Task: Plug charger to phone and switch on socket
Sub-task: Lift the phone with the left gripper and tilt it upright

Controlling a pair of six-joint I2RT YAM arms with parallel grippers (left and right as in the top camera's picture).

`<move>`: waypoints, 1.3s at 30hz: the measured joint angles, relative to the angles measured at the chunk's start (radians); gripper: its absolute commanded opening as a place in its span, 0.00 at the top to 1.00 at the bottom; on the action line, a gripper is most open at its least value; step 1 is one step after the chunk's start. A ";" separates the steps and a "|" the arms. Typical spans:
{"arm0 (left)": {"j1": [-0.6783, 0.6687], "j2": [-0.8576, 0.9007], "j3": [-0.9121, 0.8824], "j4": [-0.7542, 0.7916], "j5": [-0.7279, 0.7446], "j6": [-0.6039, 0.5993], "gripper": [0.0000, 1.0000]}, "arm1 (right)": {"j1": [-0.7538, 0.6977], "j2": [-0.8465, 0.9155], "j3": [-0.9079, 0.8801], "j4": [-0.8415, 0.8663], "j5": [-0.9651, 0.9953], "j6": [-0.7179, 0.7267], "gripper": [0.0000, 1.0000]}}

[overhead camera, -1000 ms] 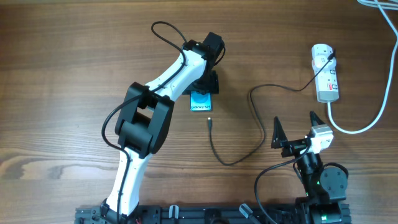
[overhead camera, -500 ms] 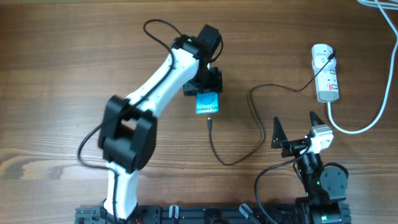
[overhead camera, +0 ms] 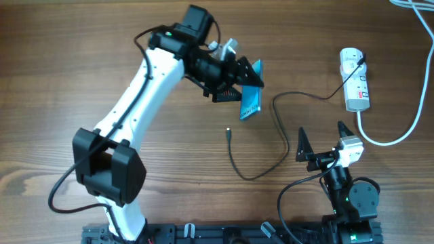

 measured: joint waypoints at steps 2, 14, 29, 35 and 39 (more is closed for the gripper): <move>0.024 0.000 0.000 0.000 0.083 -0.009 0.30 | 0.000 0.000 0.000 0.000 0.000 0.000 0.00; 0.170 0.000 0.000 0.000 0.300 -0.192 0.31 | 0.000 0.000 0.000 0.000 0.000 0.000 0.00; 0.185 0.000 0.000 0.016 0.377 -0.272 0.32 | 0.000 0.000 0.000 0.000 0.000 0.000 0.00; 0.226 0.000 0.000 0.019 0.384 -0.286 0.33 | 0.000 0.000 0.000 0.000 0.000 0.000 0.00; 0.246 0.000 0.000 0.019 0.385 -0.286 0.33 | 0.000 0.000 0.000 0.000 0.000 0.000 0.00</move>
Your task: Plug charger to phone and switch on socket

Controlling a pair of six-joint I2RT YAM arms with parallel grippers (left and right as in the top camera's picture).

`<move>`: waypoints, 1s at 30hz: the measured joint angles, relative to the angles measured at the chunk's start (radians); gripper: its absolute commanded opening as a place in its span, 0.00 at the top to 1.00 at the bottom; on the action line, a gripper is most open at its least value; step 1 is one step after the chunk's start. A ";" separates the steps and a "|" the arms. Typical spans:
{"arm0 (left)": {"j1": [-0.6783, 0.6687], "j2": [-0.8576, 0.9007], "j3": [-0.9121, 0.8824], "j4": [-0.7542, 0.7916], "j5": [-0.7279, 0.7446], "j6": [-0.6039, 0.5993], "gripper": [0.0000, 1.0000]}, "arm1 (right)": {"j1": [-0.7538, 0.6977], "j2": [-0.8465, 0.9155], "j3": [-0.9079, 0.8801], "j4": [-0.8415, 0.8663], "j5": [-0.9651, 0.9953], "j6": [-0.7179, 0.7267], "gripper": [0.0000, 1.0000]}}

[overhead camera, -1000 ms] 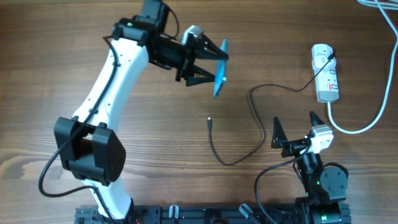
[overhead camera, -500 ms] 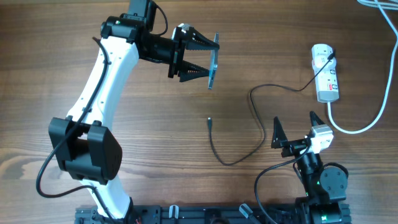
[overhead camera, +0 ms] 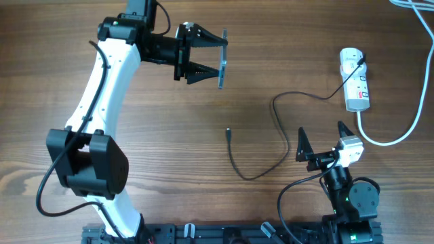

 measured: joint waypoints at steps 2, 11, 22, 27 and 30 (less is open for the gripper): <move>0.007 0.000 0.000 0.000 0.003 0.000 0.33 | 0.000 0.000 0.000 0.000 0.000 0.000 0.00; 0.020 0.000 0.000 0.000 0.045 -0.003 0.34 | 0.000 0.000 0.000 0.000 0.000 0.000 0.00; 0.020 0.000 0.000 0.000 0.045 -0.019 0.34 | 0.000 0.000 0.000 0.000 0.000 0.000 0.00; 0.020 0.000 0.000 0.000 0.045 -0.026 0.34 | 0.000 0.000 0.000 0.000 0.000 0.000 0.00; 0.020 0.000 0.000 0.000 0.045 -0.026 0.34 | 0.000 0.000 0.000 0.000 0.000 0.000 0.00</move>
